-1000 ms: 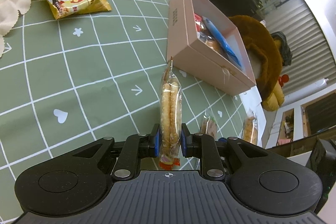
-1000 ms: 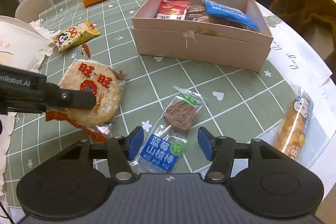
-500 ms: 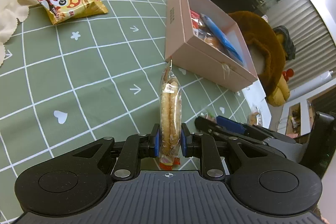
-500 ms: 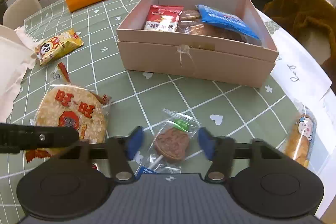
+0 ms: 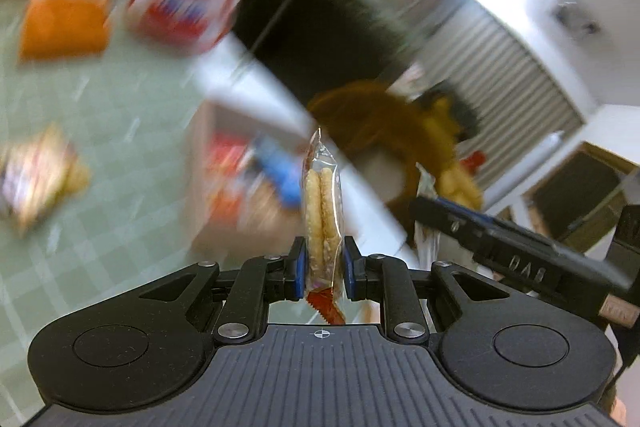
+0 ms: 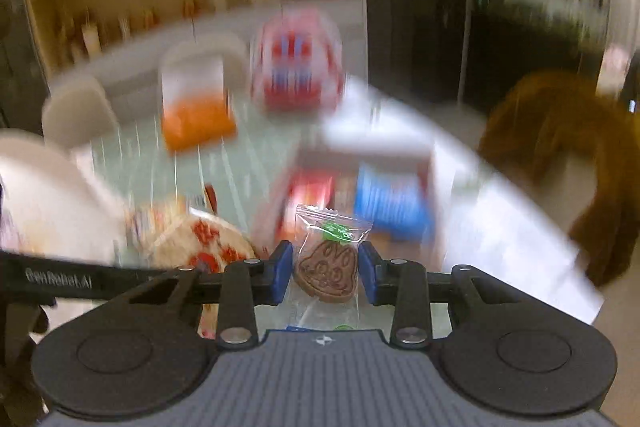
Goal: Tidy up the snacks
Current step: 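Carry the rice cracker with left while right carries the candy into the box, then grasp the yellow panda-print snack bag with the left gripper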
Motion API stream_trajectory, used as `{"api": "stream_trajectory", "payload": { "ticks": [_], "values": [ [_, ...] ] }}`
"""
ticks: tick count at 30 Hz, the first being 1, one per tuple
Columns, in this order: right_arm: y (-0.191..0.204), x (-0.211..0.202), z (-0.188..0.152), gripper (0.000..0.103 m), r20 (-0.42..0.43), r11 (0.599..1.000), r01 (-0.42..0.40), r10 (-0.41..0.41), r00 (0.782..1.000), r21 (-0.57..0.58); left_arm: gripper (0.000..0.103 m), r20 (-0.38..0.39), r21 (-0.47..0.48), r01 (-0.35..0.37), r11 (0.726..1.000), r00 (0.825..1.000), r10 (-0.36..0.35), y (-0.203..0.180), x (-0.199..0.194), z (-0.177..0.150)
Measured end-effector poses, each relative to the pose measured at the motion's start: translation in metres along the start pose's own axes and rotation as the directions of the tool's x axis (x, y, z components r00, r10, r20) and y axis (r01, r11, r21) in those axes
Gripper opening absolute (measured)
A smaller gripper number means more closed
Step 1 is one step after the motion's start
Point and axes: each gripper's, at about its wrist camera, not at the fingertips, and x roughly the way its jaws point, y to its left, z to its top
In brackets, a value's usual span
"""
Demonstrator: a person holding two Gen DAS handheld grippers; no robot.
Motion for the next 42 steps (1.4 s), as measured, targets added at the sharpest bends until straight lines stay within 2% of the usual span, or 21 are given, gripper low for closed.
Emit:
{"api": "stream_trajectory", "payload": {
  "ticks": [3,5,10,12,14,16,18,20,21,22,24,27,30,33,34,38,42],
  "values": [
    [-0.010,-0.015,0.054,0.035,0.087,1.000,-0.006,0.007,0.996,-0.007,0.022,0.077,0.025,0.054,0.998,0.995,-0.056,-0.017,-0.004,0.047],
    [-0.016,-0.013,0.080,0.035,0.119,1.000,0.009,-0.007,0.993,-0.019,0.023,0.088,0.013,0.078,0.997,0.993,-0.079,-0.017,0.007,0.071],
    [-0.029,0.022,0.108,0.035,0.106,0.998,0.057,-0.056,0.993,-0.005,0.024,0.087,-0.128,0.160,0.979,0.985,-0.150,0.012,0.055,0.094],
    [-0.033,0.048,0.112,0.035,0.057,0.998,0.057,-0.057,0.997,0.013,0.025,0.036,-0.182,0.116,0.976,0.993,-0.112,0.035,0.089,0.097],
    [-0.036,0.079,0.111,0.035,0.004,0.998,0.059,-0.059,0.998,0.027,0.026,-0.056,-0.212,0.012,0.977,0.998,-0.025,0.058,0.123,0.092],
    [-0.038,0.115,0.106,0.037,-0.075,0.998,0.039,-0.036,0.997,0.039,0.026,-0.066,-0.215,-0.030,0.976,0.998,0.016,0.076,0.131,0.084],
    [-0.040,0.138,0.092,0.042,-0.137,0.996,0.044,-0.034,0.990,0.075,0.026,-0.045,-0.203,-0.051,0.978,0.998,0.042,0.093,0.120,0.081],
    [-0.045,0.153,0.083,0.059,-0.167,0.993,0.048,-0.030,0.986,0.104,0.026,-0.035,-0.169,-0.098,0.981,0.995,0.093,0.110,0.101,0.080],
    [-0.046,0.157,0.076,0.061,-0.178,0.992,0.054,-0.033,0.984,0.112,0.026,-0.028,-0.137,-0.146,0.980,0.989,0.143,0.119,0.089,0.080],
    [-0.048,0.158,0.070,0.061,-0.188,0.991,0.056,-0.033,0.982,0.119,0.026,-0.018,-0.116,-0.198,0.973,0.980,0.197,0.129,0.079,0.081],
    [-0.049,0.155,0.055,0.061,-0.206,0.991,0.046,-0.019,0.978,0.126,0.026,0.004,-0.112,-0.309,0.944,0.950,0.311,0.155,0.061,0.082],
    [-0.046,0.143,0.029,0.063,-0.223,0.993,0.045,-0.020,0.975,0.110,0.026,0.008,-0.205,-0.421,0.884,0.902,0.431,0.200,0.043,0.077],
    [-0.043,0.131,-0.001,0.066,-0.256,0.993,0.039,-0.010,0.967,0.108,0.026,-0.031,-0.232,-0.505,0.832,0.858,0.512,0.225,0.044,0.067],
    [-0.044,0.120,-0.033,0.066,-0.297,0.993,0.045,-0.010,0.955,0.109,0.027,-0.087,-0.206,-0.548,0.811,0.836,0.542,0.232,0.053,0.054],
    [-0.045,0.117,-0.043,0.066,-0.308,0.993,0.051,-0.015,0.951,0.109,0.027,-0.090,-0.204,-0.545,0.813,0.838,0.539,0.228,0.054,0.049],
    [-0.052,0.107,-0.067,0.066,-0.348,0.990,0.067,-0.018,0.937,0.128,0.027,-0.087,-0.182,-0.489,0.853,0.872,0.481,0.203,0.060,0.028],
    [-0.057,0.099,-0.079,0.066,-0.358,0.987,0.096,-0.044,0.933,0.128,0.027,-0.095,-0.102,-0.489,0.866,0.871,0.481,0.170,0.071,0.007]
  ]
}}
